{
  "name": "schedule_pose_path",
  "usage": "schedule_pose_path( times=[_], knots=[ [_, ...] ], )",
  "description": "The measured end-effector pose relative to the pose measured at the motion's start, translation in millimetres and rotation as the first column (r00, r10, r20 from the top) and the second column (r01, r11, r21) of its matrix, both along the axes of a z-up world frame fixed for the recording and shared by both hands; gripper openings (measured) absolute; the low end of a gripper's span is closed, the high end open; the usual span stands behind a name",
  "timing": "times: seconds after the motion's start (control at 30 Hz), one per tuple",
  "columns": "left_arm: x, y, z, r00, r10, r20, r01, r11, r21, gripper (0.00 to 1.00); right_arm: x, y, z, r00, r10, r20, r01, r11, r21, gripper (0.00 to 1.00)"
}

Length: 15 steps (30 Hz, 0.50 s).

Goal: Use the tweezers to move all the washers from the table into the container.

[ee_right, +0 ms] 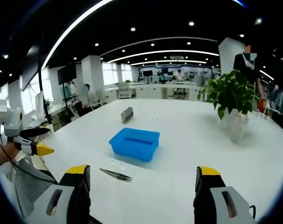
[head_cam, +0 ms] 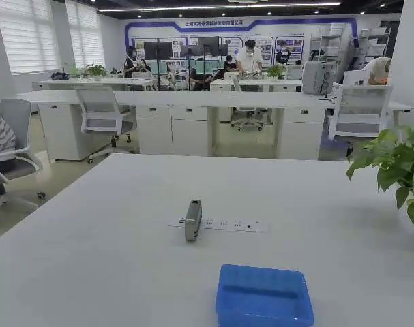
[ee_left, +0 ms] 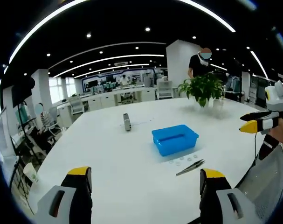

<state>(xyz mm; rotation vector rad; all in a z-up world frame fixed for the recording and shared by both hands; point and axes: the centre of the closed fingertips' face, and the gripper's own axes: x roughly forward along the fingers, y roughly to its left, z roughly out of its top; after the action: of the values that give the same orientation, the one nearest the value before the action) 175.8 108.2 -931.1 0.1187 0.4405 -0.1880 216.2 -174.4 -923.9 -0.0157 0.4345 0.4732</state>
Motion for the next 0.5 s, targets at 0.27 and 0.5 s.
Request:
schedule_pose_path(
  times=[0.27, 0.5],
  knots=[
    [2.1, -1.8, 2.4, 1.000, -0.006, 0.005, 0.006, 1.000, -0.001, 0.99, 0.4, -1.4, -0.4, 1.000, -0.004, -0.003, 0.004, 1.000, 0.001, 0.91],
    [2.5, -1.6, 1.4, 1.000, -0.005, 0.002, 0.005, 1.000, -0.003, 0.99, 0.6, -1.4, -1.0, 1.000, -0.002, -0.005, 0.002, 1.000, -0.002, 0.91]
  ],
)
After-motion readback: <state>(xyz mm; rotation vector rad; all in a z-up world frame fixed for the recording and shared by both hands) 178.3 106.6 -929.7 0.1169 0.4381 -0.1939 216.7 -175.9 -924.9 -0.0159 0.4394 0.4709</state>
